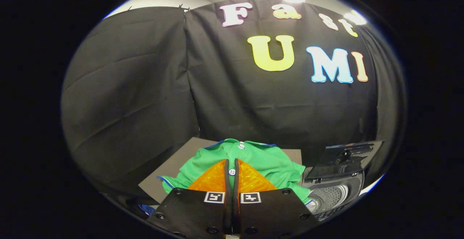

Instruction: Put the clothes into the washing machine and then close the washing machine lid.

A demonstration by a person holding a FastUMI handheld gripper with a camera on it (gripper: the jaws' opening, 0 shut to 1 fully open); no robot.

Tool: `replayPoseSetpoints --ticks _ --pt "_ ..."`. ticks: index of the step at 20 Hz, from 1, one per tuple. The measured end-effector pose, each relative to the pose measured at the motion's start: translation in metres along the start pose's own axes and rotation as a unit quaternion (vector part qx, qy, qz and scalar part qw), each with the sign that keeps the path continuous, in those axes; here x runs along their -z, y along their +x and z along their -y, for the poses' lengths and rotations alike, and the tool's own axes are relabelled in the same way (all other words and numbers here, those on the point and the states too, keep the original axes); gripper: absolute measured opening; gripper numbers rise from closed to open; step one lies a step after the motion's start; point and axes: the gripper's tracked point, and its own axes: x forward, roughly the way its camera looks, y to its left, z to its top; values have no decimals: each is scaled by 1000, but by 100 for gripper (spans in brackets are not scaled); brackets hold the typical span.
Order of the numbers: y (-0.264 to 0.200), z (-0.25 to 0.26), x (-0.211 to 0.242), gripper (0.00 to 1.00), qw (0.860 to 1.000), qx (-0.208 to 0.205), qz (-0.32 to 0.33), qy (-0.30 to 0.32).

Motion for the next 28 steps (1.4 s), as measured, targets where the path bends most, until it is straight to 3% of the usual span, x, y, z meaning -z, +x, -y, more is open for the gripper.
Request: replayPoseSetpoints --ticks 15,28 --pt "-36 73 -44 2 998 19 60 9" --pt "-68 200 -31 2 997 50 52 26"
